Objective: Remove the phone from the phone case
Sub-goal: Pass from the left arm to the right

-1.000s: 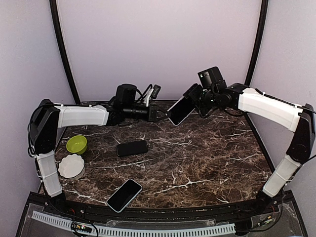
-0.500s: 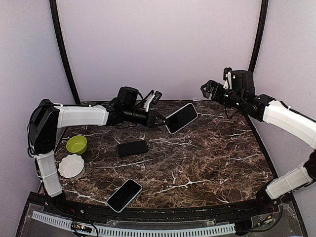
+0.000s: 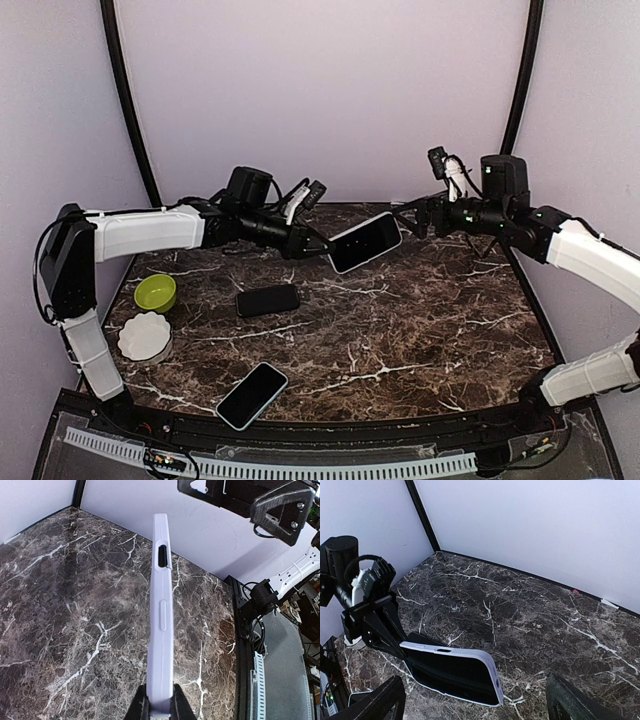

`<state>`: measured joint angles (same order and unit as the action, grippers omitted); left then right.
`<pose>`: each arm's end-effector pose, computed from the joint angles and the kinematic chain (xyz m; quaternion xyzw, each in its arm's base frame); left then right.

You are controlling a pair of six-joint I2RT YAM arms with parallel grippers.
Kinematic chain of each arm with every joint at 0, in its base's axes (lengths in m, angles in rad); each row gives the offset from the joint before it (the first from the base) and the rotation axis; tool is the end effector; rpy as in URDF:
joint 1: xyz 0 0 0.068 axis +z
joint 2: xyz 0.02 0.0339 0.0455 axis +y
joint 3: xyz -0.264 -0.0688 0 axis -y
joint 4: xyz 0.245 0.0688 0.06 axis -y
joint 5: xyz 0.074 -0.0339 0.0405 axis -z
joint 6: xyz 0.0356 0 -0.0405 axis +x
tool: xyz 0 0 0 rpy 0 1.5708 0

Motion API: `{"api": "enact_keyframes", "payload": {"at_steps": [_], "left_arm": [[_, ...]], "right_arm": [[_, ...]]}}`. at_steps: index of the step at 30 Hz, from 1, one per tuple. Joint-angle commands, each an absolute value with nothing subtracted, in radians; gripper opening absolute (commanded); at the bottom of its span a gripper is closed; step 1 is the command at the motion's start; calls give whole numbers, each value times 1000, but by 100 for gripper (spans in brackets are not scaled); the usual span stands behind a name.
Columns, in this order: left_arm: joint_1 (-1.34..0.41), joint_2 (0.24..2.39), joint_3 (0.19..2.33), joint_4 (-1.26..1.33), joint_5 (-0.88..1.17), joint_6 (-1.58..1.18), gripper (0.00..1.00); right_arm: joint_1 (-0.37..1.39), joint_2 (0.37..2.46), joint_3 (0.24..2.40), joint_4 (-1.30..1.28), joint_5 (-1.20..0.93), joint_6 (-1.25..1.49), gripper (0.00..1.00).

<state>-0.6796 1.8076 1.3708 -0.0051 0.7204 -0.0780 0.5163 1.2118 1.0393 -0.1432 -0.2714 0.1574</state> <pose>0.3122 -0.2825 0.2778 0.4143 0.6993 -0.4618 0.3550 0.2404 0.1474 0.3441 -0.2213 0.7750 0.2956 0.5129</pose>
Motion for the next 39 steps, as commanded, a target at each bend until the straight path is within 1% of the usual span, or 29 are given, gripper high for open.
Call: {"api": "enact_keyframes", "payload": {"at_steps": [1,3,6,12,16,19,23,25,29,35,39], "left_arm": [[-662,1698,1347,21,821,-10,0],[-652,1677,1330,18,854,15,0],[-636,1639,1304,15,914,52,0],[-632,1592,1285,-20,988,113,0],[-631,1579,1268,-4,1040,126,0],[-631,1574,1260,-3,1067,130,0],[-631,1578,1259,-3,1101,130,0],[-633,1581,1259,-3,1106,130,0],[-633,1583,1257,-3,1106,126,0],[-632,1591,1262,15,1113,110,0],[-633,1591,1262,28,1119,107,0]], "right_arm": [[512,1214,1047,-196,-376,82,99],[513,1212,1033,-205,-449,31,99],[512,1186,981,-170,-491,-21,98],[511,1078,856,-100,-650,-125,96],[511,1026,777,-33,-709,-158,96],[511,1023,765,-7,-736,-159,96],[511,1071,816,-15,-773,-137,94],[511,1108,853,-30,-784,-122,91],[511,1182,915,-77,-884,-116,84],[511,1234,922,-18,-988,-75,74],[512,1257,934,17,-1032,-31,70]]}}
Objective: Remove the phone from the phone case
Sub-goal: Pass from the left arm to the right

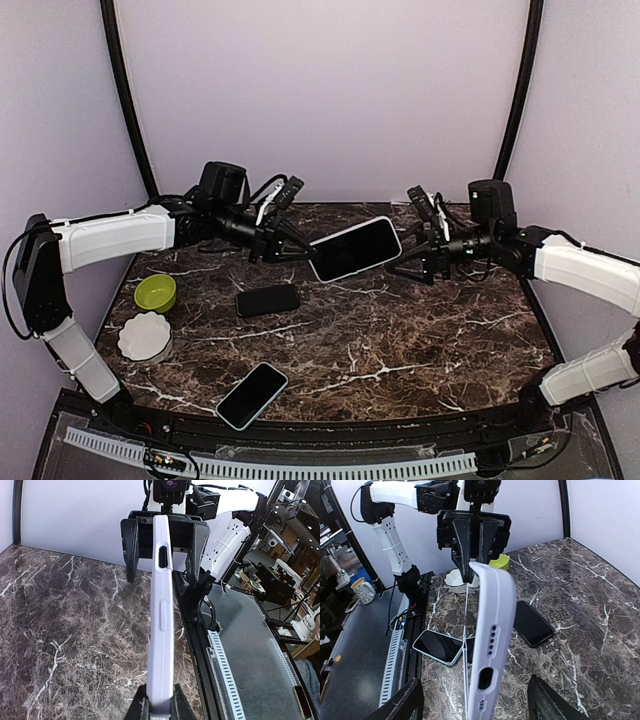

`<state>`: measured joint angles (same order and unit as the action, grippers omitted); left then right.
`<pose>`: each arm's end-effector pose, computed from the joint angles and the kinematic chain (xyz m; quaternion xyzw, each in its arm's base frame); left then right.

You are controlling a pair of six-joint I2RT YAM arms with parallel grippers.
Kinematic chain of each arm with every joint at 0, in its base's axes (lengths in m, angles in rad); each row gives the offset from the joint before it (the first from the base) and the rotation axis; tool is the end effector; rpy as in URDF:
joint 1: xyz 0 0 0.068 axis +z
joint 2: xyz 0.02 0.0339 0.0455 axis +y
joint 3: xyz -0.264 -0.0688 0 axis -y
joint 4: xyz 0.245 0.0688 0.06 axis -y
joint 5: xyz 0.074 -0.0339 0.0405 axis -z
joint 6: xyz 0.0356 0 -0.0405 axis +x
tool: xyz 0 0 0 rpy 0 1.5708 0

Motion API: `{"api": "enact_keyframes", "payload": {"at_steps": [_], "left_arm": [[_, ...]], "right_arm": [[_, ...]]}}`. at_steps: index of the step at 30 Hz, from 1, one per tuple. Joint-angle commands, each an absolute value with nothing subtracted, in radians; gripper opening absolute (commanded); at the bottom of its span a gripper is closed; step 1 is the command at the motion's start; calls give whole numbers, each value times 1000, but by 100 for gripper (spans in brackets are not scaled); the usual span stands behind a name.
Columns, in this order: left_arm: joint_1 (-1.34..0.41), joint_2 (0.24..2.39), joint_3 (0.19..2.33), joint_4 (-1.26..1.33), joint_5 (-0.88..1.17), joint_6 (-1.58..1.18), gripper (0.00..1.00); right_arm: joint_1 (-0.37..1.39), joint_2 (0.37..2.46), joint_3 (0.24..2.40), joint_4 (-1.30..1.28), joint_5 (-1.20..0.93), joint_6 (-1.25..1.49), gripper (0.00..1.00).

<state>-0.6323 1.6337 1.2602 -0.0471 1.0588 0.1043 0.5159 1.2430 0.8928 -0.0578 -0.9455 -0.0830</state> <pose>0.2802 -0.2437 0.3061 0.5170 0.5768 -0.5316 0.3426 0.2230 0.1597 0.2981 -0.4584 0.6372 0.4767 0.3958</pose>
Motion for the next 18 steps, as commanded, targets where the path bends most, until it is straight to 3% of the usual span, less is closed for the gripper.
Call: {"api": "enact_keyframes", "payload": {"at_steps": [1,18], "left_arm": [[-634,1591,1261,28,1119,106,0],[-633,1602,1261,45,1121,89,0]], "right_arm": [[512,1260,933,35,-1039,-18,69],[514,1298,954,133,-1101,105,45]]}}
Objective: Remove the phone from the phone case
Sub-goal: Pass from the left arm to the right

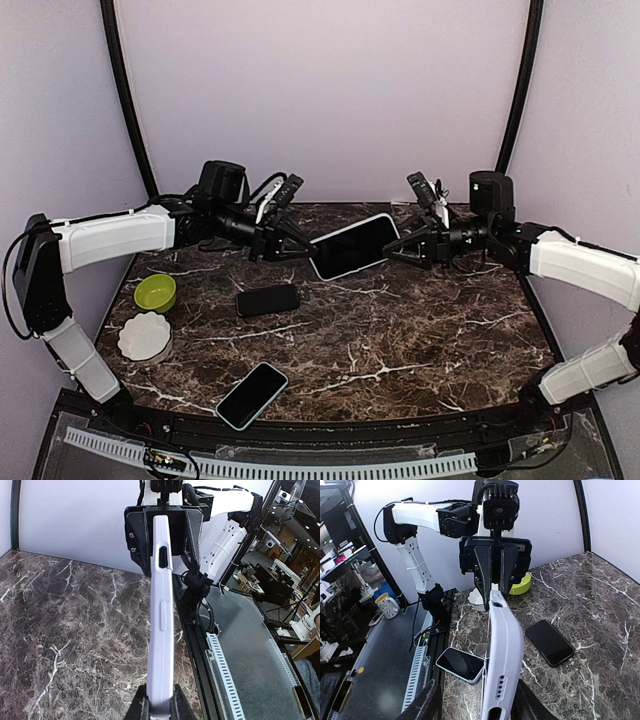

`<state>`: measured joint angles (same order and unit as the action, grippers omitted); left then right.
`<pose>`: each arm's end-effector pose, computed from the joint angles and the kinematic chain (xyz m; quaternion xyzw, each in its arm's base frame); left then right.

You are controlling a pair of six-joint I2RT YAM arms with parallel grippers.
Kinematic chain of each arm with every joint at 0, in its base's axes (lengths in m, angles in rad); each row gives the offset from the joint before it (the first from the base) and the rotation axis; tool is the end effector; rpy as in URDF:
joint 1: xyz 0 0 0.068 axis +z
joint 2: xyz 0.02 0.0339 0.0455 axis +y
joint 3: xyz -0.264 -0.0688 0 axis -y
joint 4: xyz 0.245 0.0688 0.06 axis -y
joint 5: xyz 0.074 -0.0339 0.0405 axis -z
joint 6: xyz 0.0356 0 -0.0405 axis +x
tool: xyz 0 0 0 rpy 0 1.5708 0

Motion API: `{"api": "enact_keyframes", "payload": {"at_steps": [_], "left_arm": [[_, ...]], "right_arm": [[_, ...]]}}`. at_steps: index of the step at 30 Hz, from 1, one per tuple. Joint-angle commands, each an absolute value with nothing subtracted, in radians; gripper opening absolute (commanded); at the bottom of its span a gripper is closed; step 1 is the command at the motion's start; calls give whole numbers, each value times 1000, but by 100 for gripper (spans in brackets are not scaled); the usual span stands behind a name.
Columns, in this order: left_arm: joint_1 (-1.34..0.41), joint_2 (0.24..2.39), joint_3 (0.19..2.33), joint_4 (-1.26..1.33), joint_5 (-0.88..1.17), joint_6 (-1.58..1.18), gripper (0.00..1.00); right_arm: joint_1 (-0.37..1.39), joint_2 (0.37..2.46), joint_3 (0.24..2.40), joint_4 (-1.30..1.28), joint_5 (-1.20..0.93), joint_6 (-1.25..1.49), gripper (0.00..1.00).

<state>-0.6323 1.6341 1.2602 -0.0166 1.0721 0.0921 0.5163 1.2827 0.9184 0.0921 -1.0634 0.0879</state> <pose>0.2807 -0.2444 0.3087 0.5189 0.5673 -0.5366 0.3479 0.2309 0.1669 0.3108 -0.4455 0.6057 0.5406 0.3774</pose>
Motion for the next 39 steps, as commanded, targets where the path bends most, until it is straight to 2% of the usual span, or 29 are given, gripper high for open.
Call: {"api": "enact_keyframes", "payload": {"at_steps": [1,5,11,21,30,39], "left_arm": [[-633,1602,1261,47,1121,88,0],[-633,1603,1259,48,1124,87,0],[-634,1604,1264,24,1122,96,0],[-640,1621,1297,-82,1088,152,0],[-644,1624,1294,-67,1096,143,0],[-647,1627,1296,-68,1099,143,0]], "right_arm": [[515,1300,956,135,-1103,107,44],[524,1301,952,141,-1103,114,40],[533,1304,955,131,-1093,110,40],[537,1327,1068,-221,-1009,-123,39],[548,1330,1069,-256,-992,-153,39],[556,1343,1060,-184,-1006,-113,31]]}}
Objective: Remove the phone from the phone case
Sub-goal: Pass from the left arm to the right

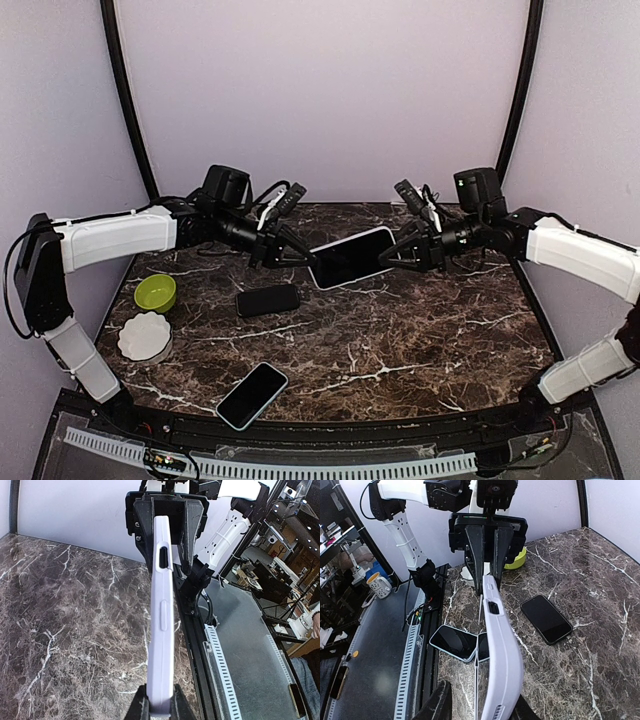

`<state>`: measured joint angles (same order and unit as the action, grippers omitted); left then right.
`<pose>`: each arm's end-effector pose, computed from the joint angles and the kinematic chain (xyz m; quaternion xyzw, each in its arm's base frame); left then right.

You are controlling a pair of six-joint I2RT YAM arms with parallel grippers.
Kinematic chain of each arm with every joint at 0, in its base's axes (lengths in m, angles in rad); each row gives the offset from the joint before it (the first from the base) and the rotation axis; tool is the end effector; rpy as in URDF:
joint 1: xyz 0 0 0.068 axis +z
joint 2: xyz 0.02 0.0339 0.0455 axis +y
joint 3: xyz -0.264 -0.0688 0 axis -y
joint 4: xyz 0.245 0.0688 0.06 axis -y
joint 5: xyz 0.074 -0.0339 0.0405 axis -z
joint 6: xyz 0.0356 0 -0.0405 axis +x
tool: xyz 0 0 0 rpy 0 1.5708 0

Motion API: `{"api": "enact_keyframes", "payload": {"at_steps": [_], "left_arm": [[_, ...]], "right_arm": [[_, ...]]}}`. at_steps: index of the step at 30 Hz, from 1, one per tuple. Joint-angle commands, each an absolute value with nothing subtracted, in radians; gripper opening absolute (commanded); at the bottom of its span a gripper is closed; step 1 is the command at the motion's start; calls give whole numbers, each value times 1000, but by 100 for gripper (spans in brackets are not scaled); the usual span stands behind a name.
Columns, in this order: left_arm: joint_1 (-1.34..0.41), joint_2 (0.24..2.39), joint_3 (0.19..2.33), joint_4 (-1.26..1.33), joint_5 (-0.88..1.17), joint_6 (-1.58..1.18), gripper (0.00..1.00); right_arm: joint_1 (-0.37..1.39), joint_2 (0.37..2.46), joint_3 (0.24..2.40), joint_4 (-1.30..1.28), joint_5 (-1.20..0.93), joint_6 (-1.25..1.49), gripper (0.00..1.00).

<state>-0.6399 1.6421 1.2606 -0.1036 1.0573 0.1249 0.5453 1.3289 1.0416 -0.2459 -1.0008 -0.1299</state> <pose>0.2779 -0.2455 0.2986 0.5176 0.5887 -0.5312 0.3214 0.2315 0.1755 0.3106 -0.4768 0.6401 0.4974 0.3398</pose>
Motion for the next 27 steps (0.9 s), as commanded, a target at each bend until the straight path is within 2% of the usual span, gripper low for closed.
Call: {"api": "enact_keyframes", "payload": {"at_steps": [1,5,9,11,13,14,15,16,18,20,24,27], "left_arm": [[-647,1627,1297,-68,1099,141,0],[-648,1626,1298,-68,1102,140,0],[-649,1624,1299,-73,1104,142,0],[-648,1621,1299,-77,1101,143,1],[-648,1615,1302,-87,1093,151,22],[-648,1612,1315,-119,1086,158,46],[-649,1606,1324,-144,1063,176,56],[-649,1602,1345,-204,1053,186,70],[-648,1578,1361,-284,1026,214,80],[-648,1545,1358,-345,1000,229,84],[-648,1480,1348,-463,951,252,83],[-649,1427,1341,-554,912,317,83]], "right_arm": [[557,1344,1057,-174,-1006,-108,31],[561,1353,1054,-154,-1006,-98,27],[564,1361,1059,-156,-1011,-98,2],[569,1364,1064,-166,-1012,-102,0],[576,1365,1061,-172,-1012,-113,0],[579,1358,1057,-168,-1010,-120,0],[582,1349,1047,-155,-1005,-128,0],[583,1331,1030,-125,-1003,-131,0],[587,1281,948,-22,-998,-141,0],[593,1231,877,105,-976,-172,0],[605,1185,792,289,-956,-236,0],[607,1225,829,271,-961,-262,0]]}}
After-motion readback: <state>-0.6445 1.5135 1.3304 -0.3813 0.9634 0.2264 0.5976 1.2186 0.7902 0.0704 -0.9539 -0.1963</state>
